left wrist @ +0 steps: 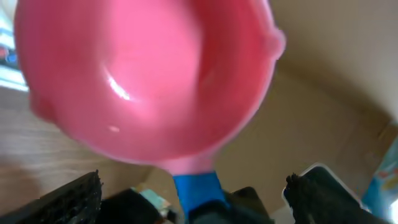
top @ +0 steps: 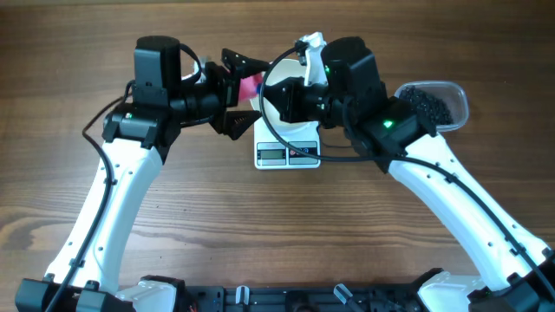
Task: Scoop item into bowl and weigh 150g on scale
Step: 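Carry scoop with right gripper over the black bean tub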
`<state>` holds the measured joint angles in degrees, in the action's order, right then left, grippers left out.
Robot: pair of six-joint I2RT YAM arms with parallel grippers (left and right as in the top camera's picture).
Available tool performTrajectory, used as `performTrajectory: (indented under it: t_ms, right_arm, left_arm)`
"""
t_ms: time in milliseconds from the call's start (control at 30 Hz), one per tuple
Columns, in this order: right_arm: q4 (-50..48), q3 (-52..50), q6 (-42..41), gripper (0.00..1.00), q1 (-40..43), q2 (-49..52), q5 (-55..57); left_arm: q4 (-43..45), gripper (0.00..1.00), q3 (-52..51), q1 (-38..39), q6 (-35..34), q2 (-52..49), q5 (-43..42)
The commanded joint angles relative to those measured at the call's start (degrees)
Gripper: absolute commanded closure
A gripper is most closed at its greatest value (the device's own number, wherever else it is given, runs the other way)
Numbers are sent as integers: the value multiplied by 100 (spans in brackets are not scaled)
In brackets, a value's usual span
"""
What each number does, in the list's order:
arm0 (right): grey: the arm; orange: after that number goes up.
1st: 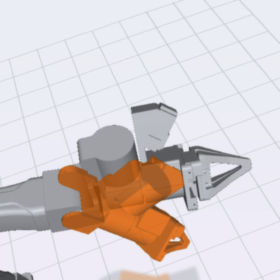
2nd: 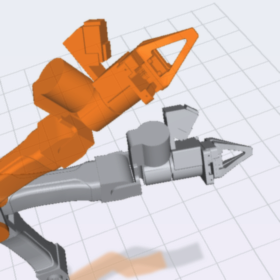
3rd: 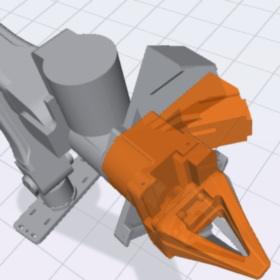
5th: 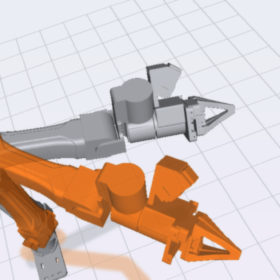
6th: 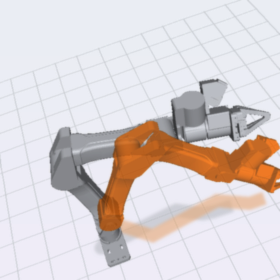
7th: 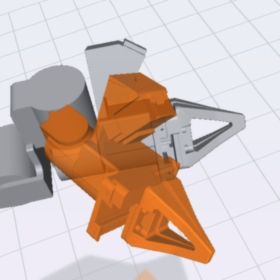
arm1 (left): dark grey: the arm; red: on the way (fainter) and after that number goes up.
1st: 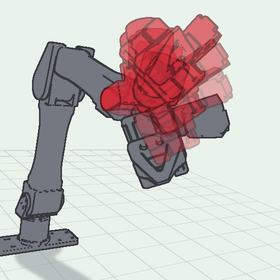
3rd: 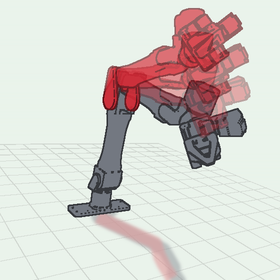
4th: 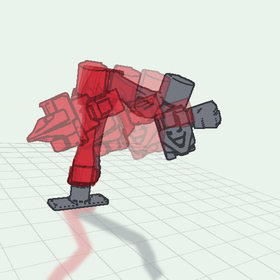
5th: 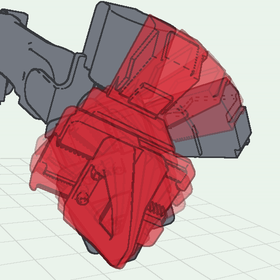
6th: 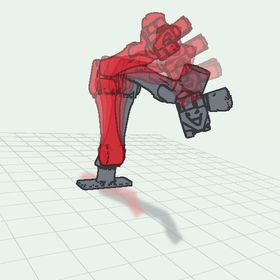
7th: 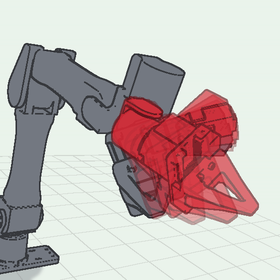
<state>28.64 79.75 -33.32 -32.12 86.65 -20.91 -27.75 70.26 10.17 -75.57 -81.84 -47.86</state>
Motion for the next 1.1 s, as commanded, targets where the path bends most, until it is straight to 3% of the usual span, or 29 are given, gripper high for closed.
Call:
performTrajectory:
  t_ms: [0,233,300,433,567,1067]
  right_arm:
    - [730,841,518,96,409,15,214]
    - [3427,2577,1668,96,2028,238,737]
    - [4046,2852,1915,96,2485,461,1027]
    - [5001,2997,2662,96,3541,1191,1521]
    - [5182,2997,3484,96,4192,2011,1515]
    - [4857,2997,3630,96,4500,2328,1519]
  left_arm:
    - [116,0,70,31,1211,83,33]
    - [573,1,306,31,2354,269,61]
    - [258,1,557,33,2728,267,216]
    - [-879,0,868,33,3366,267,1432]
    - [-1528,0,868,33,3641,267,2090]
    - [-1871,0,866,33,3958,264,2951]
